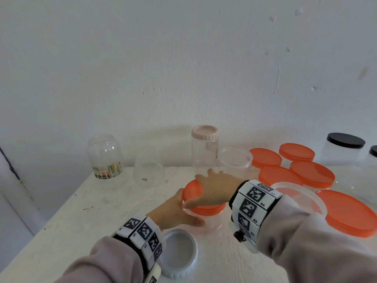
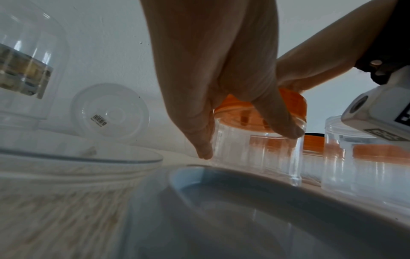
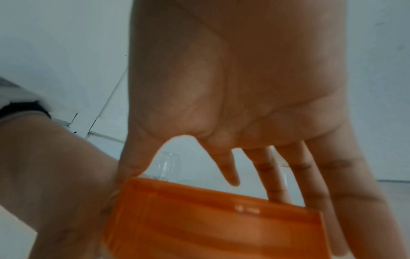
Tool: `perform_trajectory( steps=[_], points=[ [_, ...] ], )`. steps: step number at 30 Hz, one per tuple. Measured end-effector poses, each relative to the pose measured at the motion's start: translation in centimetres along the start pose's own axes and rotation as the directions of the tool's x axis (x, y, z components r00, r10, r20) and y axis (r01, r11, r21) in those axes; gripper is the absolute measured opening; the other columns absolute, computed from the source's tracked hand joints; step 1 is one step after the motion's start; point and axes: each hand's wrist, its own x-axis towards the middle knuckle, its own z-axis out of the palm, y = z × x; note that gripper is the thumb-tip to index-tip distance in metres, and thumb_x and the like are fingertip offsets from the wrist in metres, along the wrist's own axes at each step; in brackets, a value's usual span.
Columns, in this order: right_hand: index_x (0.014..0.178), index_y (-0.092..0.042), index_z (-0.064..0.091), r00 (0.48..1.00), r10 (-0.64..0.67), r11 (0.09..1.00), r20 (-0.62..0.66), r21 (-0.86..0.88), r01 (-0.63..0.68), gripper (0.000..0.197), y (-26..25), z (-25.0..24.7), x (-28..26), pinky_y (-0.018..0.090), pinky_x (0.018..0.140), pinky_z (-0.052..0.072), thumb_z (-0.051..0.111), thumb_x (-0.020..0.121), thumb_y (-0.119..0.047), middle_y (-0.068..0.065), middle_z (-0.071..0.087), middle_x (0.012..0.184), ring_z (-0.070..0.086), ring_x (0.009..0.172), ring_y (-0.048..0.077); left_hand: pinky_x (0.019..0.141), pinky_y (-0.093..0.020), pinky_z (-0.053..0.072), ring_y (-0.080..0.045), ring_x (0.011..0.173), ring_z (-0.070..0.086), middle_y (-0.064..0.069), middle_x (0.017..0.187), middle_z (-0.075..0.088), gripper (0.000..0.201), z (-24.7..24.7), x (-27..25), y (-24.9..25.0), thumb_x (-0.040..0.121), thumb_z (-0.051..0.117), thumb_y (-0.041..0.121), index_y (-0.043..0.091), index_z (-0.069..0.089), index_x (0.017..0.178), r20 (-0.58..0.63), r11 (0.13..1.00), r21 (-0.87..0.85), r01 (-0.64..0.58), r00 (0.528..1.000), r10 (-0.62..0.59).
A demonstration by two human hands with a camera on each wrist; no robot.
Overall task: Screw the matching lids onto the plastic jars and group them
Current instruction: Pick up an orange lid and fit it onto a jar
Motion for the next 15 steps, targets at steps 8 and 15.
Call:
perform_trajectory(
  steps=[8,15],
  points=[
    [0.146,-0.049,0.014,0.983,-0.127,0.991,0.135,0.053,0.121,0.094,0.5,-1.3,-0.3,0.053,0.101,0.037,0.072,0.071,-0.054,-0.006,0.024,0.146,0.026,0.133,0.027,0.109,-0.041,0.038,-0.017,0.13,0.043,0.004,0.141,0.042,0.108,-0.1,-0.1,0.1,0.064,0.088,0.028,0.02,0.018,0.147,0.019,0.999,-0.049,0.013,1.0,-0.013],
    [0.146,-0.035,0.024,0.998,-0.035,0.999,-0.048,0.039,0.037,0.099,0.1,0.5,-0.4,0.051,0.098,0.036,0.053,0.065,-0.084,0.003,0.03,0.144,0.028,0.132,0.032,0.106,-0.037,0.041,-0.013,0.122,0.047,0.008,0.133,0.048,0.105,0.0,-0.2,0.2,0.063,0.089,0.032,0.024,0.023,0.145,0.007,1.0,-0.027,0.006,1.0,-0.006]
  ],
)
